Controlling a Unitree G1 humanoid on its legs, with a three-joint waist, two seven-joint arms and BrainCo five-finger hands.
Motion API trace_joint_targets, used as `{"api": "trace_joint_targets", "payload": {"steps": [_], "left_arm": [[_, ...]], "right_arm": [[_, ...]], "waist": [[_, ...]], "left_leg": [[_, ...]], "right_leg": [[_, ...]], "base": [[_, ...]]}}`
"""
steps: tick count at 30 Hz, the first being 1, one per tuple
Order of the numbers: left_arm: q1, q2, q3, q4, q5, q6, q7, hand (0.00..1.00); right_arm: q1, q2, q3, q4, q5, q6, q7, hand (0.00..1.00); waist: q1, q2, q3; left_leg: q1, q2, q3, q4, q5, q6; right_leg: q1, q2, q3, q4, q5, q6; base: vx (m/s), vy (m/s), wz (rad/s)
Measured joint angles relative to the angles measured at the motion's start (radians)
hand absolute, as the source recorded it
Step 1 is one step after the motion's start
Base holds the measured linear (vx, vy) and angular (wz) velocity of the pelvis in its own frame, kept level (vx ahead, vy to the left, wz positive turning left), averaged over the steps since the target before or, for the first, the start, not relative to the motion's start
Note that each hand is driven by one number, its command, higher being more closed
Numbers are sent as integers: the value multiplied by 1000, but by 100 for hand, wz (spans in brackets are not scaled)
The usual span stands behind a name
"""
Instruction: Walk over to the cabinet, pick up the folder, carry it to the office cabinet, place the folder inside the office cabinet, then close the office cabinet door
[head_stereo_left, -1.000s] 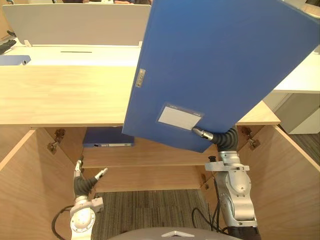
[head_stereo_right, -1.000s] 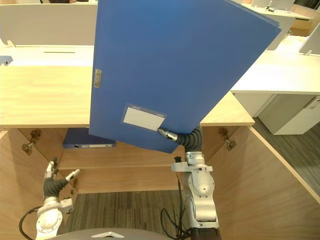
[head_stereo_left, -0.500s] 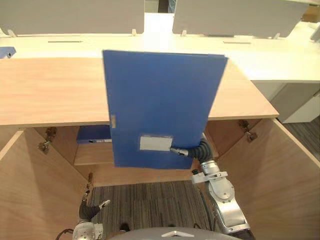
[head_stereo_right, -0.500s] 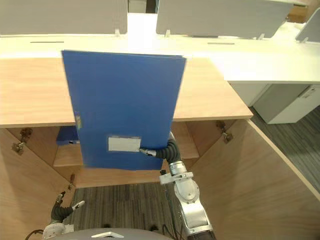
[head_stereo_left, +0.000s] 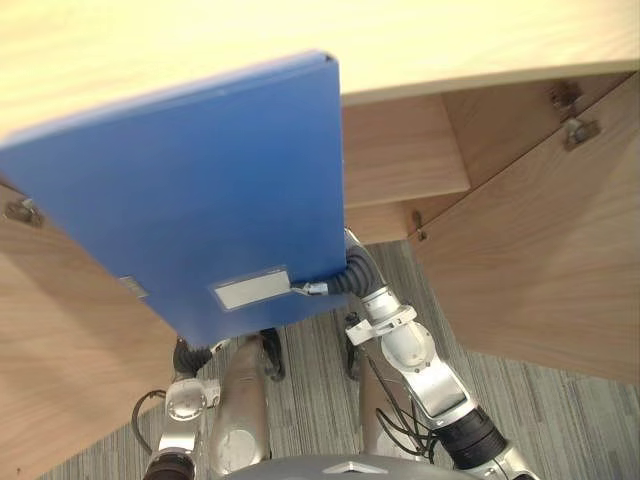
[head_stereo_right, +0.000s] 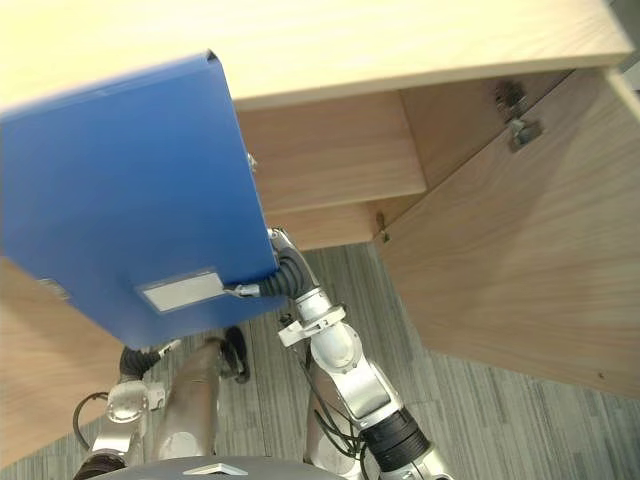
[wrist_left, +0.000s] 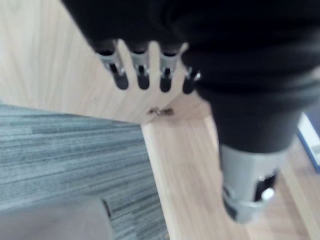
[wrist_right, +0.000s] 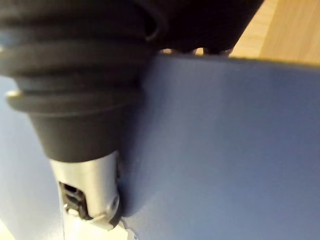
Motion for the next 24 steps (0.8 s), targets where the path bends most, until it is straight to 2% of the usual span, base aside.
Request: {"api": "trace_joint_targets", "payload": {"steps": [5, 8, 16, 19, 24], "left_arm": [[-17, -7, 1, -75, -10, -1, 24, 0], [-51, -12, 1, -112, -13, -2, 32, 0], [-112, -36, 16, -187, -52, -3, 43, 0], [-122, -37, 24, -210, -63, -7, 52, 0], [-129, -40, 28, -228, -97, -16, 61, 0]], "right_arm": [[-99, 1, 15, -6, -40, 0, -61, 100], [-138, 1, 15, -6, -51, 0, -94, 100], [-174, 1, -30, 2, -78, 11, -120, 100], [-174, 3, -74, 4, -56, 12, -133, 100], [-177, 46, -171, 66, 67, 12, -135, 100]], "waist": [[16, 7, 19], [27, 15, 57], [51, 18, 125], [52, 18, 129], [56, 17, 131]], "left_leg": [[-133, 32, -2, 147, -51, 2], [-222, 46, -13, 225, -70, 1], [-392, 58, -38, 321, -79, -3], [-435, 59, -48, 335, -80, -4], [-475, 60, -56, 345, -80, -5]], "right_leg": [[-144, 3, 7, 153, -48, -4], [-233, 4, 8, 237, -70, -1], [-405, 7, 8, 350, -94, -10], [-445, 7, 5, 367, -99, -11], [-482, 7, 1, 383, -109, -15]], "base": [[-84, -5, -8], [-78, -29, 1], [-60, -72, 2], [-44, -80, 4], [-35, -79, 2]]}}
